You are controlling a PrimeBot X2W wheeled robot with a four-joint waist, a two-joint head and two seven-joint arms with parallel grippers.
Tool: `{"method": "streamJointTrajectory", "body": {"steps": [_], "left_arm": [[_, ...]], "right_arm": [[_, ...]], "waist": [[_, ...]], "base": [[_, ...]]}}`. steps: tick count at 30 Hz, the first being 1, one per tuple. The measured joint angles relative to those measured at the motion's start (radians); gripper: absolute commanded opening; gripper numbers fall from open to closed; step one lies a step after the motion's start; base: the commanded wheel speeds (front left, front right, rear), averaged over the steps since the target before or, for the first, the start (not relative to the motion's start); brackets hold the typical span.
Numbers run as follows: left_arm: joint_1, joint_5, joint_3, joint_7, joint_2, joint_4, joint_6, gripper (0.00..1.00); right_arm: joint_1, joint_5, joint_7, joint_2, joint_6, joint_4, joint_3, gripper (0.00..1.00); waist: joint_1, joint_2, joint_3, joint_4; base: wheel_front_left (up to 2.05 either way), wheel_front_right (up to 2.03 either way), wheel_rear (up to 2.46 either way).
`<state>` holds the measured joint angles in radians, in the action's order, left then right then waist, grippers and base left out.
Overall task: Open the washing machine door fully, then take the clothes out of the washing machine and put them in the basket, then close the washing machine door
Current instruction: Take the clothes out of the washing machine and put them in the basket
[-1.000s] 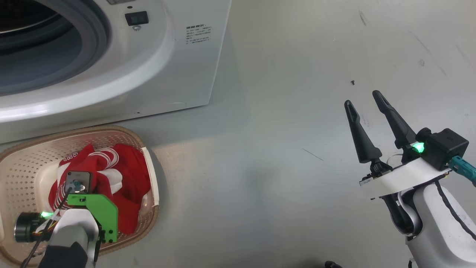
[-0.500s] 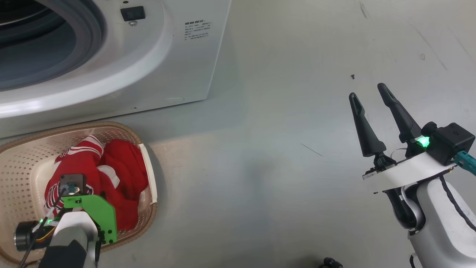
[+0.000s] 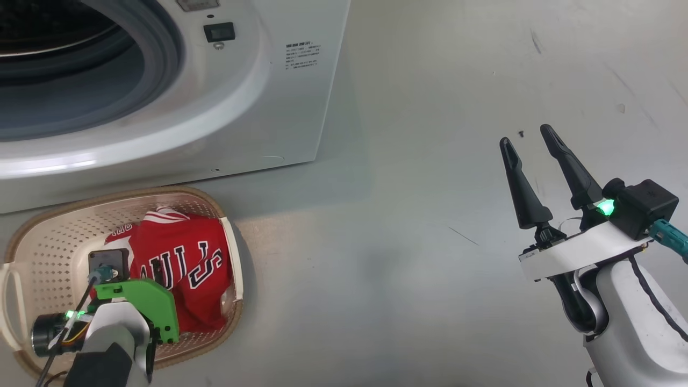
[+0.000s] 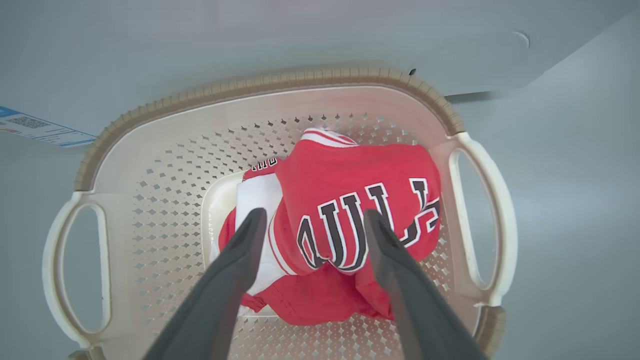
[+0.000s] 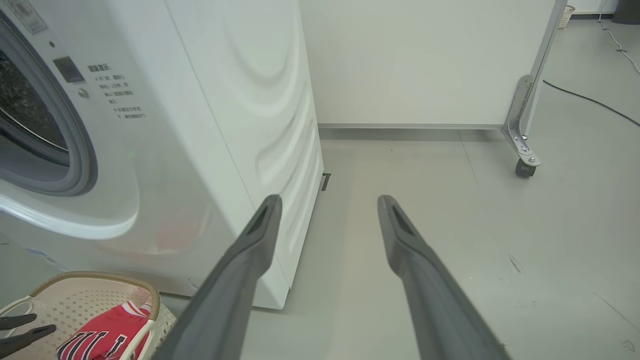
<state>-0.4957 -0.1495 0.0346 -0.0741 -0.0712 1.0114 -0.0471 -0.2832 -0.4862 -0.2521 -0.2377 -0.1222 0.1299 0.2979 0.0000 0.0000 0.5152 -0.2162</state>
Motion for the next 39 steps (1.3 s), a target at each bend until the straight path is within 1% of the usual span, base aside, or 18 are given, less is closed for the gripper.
{"method": "streamJointTrajectory", "body": {"steps": [5, 10, 20, 28, 34, 39], "left_arm": [[0.0, -0.024, -0.01, -0.085, 0.014, -0.017, 0.026, 1.0], [0.001, -0.026, 0.001, -0.167, 0.023, -0.029, 0.046, 1.0], [0.004, -0.029, 0.03, -0.175, 0.033, -0.1, 0.098, 1.0], [0.046, -0.035, 0.04, -0.178, 0.038, -0.197, 0.114, 1.0], [0.087, -0.04, 0.037, -0.178, 0.038, -0.347, 0.116, 1.0], [0.149, -0.043, 0.048, -0.178, 0.038, -0.437, 0.128, 1.0]], "right_arm": [[0.001, 0.0, 0.0, 0.006, 0.0, 0.012, -0.014, 1.0], [0.014, 0.0, 0.0, 0.006, 0.0, 0.028, -0.027, 1.0], [0.068, 0.001, 0.0, 0.011, 0.0, 0.041, -0.045, 1.0], [0.114, 0.004, 0.0, 0.024, 0.0, 0.044, -0.066, 1.0], [0.138, 0.006, 0.0, 0.039, 0.0, 0.042, -0.078, 1.0], [0.162, 0.016, 0.0, 0.044, 0.0, 0.04, -0.088, 1.0]], "waist": [[0.0, 0.0, -0.041, 0.018], [0.0, 0.0, -0.089, 0.043], [0.0, 0.0, -0.193, 0.116], [0.0, 0.0, -0.272, 0.173], [0.0, 0.0, -0.325, 0.206], [0.0, 0.0, -0.365, 0.224]], "base": [[0.0, 0.0, 0.0], [0.0, 0.0, 0.0], [0.0, 0.0, 0.0], [0.0, 0.0, 0.0], [0.0, 0.0, 0.0], [0.0, 0.0, 0.0]]}}
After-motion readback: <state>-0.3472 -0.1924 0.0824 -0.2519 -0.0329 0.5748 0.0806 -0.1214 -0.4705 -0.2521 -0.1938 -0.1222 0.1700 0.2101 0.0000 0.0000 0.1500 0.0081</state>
